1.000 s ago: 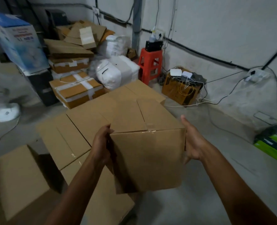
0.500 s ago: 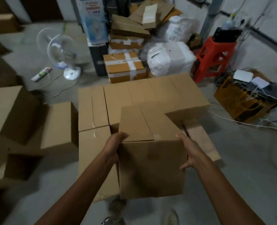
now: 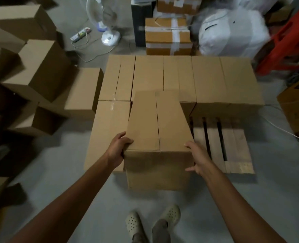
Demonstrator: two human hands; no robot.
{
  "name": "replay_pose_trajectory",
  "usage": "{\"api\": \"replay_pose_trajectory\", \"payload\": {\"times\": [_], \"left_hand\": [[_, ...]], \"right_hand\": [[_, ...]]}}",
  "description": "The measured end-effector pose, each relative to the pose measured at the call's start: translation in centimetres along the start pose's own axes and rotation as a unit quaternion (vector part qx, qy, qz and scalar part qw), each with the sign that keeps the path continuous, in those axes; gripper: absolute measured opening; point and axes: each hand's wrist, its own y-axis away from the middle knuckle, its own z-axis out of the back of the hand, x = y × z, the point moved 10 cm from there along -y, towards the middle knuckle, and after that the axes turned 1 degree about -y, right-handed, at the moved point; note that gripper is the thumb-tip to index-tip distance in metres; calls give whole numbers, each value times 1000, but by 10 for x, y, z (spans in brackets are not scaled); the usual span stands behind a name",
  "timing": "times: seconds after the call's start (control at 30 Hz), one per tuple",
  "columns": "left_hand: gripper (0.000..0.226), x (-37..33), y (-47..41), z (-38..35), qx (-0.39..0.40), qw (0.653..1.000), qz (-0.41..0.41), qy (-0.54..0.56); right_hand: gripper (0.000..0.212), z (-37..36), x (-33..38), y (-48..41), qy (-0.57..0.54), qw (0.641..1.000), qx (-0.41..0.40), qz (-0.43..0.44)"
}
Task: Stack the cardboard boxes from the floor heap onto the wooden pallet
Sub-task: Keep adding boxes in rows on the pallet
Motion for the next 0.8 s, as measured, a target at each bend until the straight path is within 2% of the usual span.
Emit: {"api": "replay_pose_trajectory", "payload": {"times": [0.07, 0.13, 0.27, 0.37, 0.47, 0.6, 0.7, 0.8], "left_hand": [[45, 24, -19, 14, -21, 1000, -1, 2], [50, 51, -42, 25, -18, 1000, -11, -15], [59, 114, -92, 46, -11, 998, -25, -59], [62, 157, -126, 62, -36, 994, -49, -95], [60, 193, -152, 74, -44, 989, -78, -121], [60, 234, -169, 97, -109, 980, -99, -133], [61, 252, -172, 106, -134, 960, -129, -211], [66, 266, -178, 117, -112, 925, -143, -335]], "right_hand": [[32, -8, -21, -27, 0, 1000, 6, -8], [30, -16, -51, -62, -5, 1000, -2, -21], [54, -38, -118, -134, -7, 1000, -10, -20], [60, -52, -156, -176, 10, 1000, 6, -4], [56, -62, -179, -206, 46, 998, 30, 5], [59, -78, -203, -238, 91, 995, 47, 17], [65, -84, -225, -250, 108, 993, 44, 11], [74, -87, -242, -260, 125, 991, 39, 12]]}}
